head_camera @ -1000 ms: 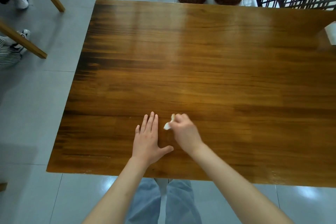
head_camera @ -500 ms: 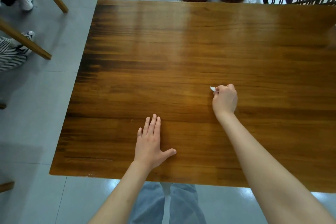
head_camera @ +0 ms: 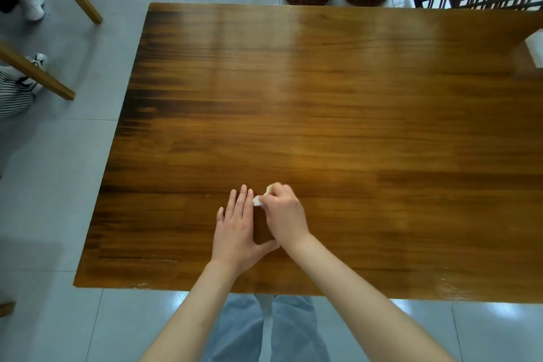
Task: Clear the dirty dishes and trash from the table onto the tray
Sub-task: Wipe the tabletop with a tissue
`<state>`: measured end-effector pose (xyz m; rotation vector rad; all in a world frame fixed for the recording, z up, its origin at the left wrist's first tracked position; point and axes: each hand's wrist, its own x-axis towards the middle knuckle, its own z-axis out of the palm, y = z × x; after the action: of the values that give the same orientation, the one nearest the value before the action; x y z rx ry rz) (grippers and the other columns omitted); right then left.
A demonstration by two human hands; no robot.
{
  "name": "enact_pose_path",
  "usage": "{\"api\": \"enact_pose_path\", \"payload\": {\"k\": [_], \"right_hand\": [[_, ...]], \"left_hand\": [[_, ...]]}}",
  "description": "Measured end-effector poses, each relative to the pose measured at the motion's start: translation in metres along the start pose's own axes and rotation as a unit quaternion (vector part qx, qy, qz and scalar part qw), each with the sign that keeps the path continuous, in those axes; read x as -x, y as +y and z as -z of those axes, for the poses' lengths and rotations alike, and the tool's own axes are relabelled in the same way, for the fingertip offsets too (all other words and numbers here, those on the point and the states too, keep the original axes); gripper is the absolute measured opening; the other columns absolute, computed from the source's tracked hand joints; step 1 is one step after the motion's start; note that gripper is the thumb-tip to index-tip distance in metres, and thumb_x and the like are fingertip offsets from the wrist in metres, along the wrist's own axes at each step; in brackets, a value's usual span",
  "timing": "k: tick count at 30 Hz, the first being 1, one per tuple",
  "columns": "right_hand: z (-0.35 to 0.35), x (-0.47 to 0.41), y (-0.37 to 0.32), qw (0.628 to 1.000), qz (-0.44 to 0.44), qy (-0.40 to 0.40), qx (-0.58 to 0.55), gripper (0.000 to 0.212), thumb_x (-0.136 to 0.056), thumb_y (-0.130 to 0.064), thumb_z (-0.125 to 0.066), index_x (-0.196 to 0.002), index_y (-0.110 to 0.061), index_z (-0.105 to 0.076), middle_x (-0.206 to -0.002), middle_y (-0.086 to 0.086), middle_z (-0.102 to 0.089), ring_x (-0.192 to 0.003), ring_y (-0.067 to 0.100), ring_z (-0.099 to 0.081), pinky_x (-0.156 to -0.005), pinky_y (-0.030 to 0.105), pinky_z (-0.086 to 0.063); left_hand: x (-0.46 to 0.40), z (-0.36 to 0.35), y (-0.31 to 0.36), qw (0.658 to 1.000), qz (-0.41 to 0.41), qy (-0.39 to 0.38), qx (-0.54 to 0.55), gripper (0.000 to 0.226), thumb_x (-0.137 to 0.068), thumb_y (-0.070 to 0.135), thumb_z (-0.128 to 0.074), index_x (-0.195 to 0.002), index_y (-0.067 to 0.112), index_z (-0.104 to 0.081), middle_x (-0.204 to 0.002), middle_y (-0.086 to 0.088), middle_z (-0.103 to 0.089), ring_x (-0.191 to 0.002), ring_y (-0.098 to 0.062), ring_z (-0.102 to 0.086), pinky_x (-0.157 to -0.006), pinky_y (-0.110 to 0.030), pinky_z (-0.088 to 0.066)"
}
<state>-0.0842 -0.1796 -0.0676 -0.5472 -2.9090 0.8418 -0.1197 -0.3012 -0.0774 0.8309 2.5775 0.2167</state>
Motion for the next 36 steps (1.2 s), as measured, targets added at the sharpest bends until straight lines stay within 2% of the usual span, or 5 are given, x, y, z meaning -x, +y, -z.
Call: {"api": "enact_pose_path", "payload": {"k": [9, 14, 23, 31, 36], "right_hand": [[0.006, 0.056, 0.001, 0.998, 0.009, -0.057, 0.003, 0.011, -0.081, -0.015, -0.071, -0.091, -0.011, -0.073, -0.084, 0.003, -0.062, -0.076, 0.012, -0.055, -0.061, 0.018, -0.050], [0.019, 0.087, 0.016, 0.998, -0.060, 0.007, 0.003, 0.006, -0.078, -0.012, -0.074, -0.083, -0.015, -0.072, -0.076, 0.000, -0.062, -0.068, 0.009, -0.056, -0.056, 0.012, -0.045], [0.035, 0.096, 0.014, 0.961, -0.251, 0.110, -0.022, 0.014, -0.089, -0.014, -0.062, -0.099, -0.012, -0.072, -0.086, -0.001, -0.059, -0.082, 0.013, -0.054, -0.064, 0.023, -0.050], [0.071, 0.098, -0.013, 0.931, -0.299, 0.193, -0.079, 0.020, -0.091, -0.017, -0.058, -0.108, -0.018, -0.070, -0.090, -0.012, -0.055, -0.086, 0.005, -0.052, -0.069, 0.018, -0.049], [0.092, 0.112, -0.009, 0.922, -0.295, 0.235, -0.082, 0.022, -0.091, -0.011, -0.058, -0.110, -0.014, -0.069, -0.098, -0.004, -0.063, -0.091, 0.007, -0.055, -0.071, 0.013, -0.044]], "left_hand": [[0.000, -0.003, -0.004, 1.000, -0.002, -0.004, -0.020, 0.114, -0.068, 0.084, -0.041, -0.150, 0.023, 0.010, -0.154, 0.008, 0.021, -0.139, -0.012, 0.023, -0.113, -0.039, 0.001], [-0.001, -0.002, -0.002, 0.999, -0.005, -0.024, -0.036, 0.122, -0.062, 0.090, -0.040, -0.148, 0.023, 0.015, -0.157, 0.004, 0.017, -0.140, -0.014, 0.022, -0.112, -0.040, 0.001], [0.008, 0.022, 0.004, 0.996, -0.079, -0.012, -0.039, 0.120, -0.066, 0.080, -0.054, -0.150, 0.022, 0.010, -0.159, 0.002, 0.010, -0.144, -0.017, 0.013, -0.114, -0.043, -0.001], [0.011, 0.051, 0.029, 0.984, -0.175, 0.032, -0.026, 0.112, -0.072, 0.072, -0.058, -0.150, 0.024, 0.007, -0.159, 0.005, 0.004, -0.138, -0.010, 0.020, -0.112, -0.041, 0.003], [0.026, 0.055, 0.048, 0.979, -0.202, 0.030, -0.016, 0.110, -0.074, 0.070, -0.058, -0.149, 0.026, 0.009, -0.159, 0.007, 0.005, -0.143, -0.013, 0.015, -0.113, -0.040, 0.004]]}}
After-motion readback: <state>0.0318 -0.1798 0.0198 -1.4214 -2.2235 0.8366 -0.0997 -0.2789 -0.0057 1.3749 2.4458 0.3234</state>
